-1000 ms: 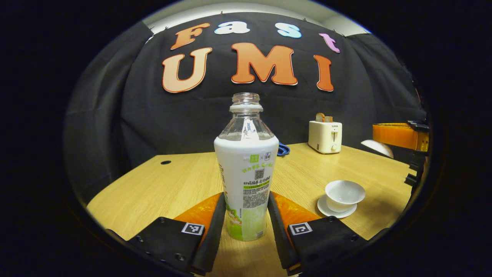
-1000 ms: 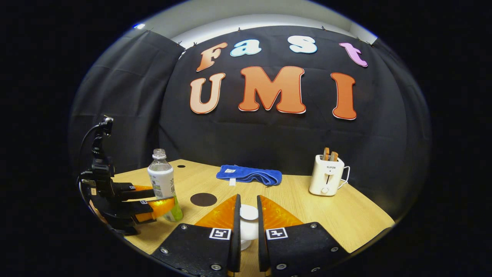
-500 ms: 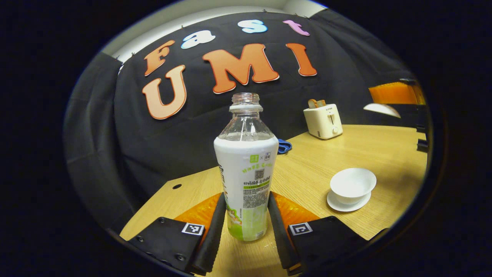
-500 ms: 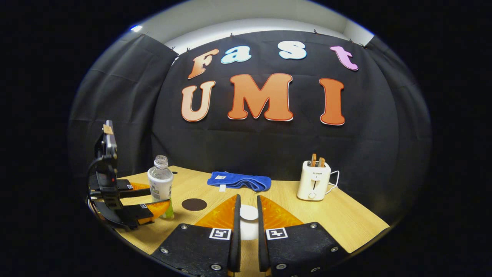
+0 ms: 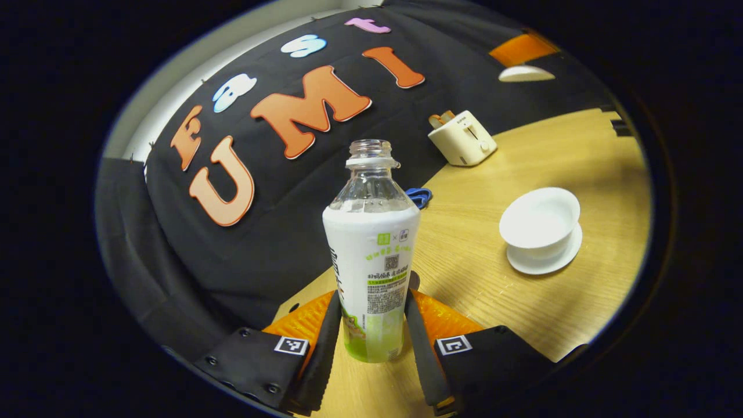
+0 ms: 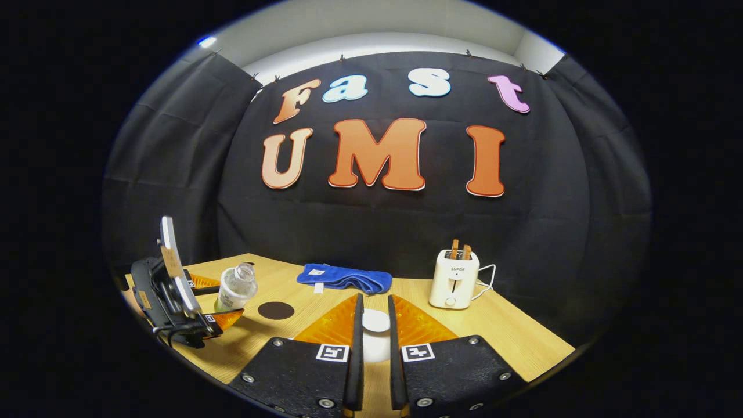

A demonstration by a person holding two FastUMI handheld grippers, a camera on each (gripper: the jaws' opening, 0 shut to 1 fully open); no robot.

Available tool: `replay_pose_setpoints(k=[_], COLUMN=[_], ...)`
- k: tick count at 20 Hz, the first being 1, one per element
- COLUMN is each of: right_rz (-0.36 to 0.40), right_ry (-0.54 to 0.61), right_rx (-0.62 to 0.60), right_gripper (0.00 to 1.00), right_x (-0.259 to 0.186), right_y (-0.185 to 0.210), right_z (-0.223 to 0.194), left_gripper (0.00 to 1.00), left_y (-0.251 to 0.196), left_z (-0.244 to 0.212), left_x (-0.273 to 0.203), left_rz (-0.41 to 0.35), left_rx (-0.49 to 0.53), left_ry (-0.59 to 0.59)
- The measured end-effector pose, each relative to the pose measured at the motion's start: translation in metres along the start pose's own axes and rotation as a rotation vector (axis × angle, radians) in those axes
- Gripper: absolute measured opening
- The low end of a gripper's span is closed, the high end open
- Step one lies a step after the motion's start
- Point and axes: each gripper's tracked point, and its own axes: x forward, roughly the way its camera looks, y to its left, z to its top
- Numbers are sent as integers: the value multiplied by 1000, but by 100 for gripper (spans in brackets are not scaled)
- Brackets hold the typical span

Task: Open the teacup lid with one hand, grasp the water bottle and pour water into the teacup with the other hand; after pouring, place the water bottle on the coaster and then close the teacup lid.

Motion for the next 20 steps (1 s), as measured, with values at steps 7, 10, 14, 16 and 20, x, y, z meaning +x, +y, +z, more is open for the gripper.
replay_pose_setpoints(k=[7, 10, 14, 16, 20], right_rz=[-26, -32, -27, -35, -34], right_ry=[-19, -19, -4, 1, -5], right_rx=[13, 16, 39, 34, 31], right_gripper=[19, 19, 14, 19, 19], right_x=[-9, -10, -9, -9, -10], right_y=[-22, -27, -31, -34, -35], right_z=[5, 3, -5, -8, -7], left_gripper=[66, 63, 64, 65, 65], left_y=[-3, -8, -12, -12, -8], left_z=[8, 5, 6, 8, 10], left_x=[2, 3, 6, 7, 9], left_rz=[9, -13, -22, -20, -7], left_rx=[271, 350, 447, 484, 578], left_ry=[-6, 14, 35, 39, 39])
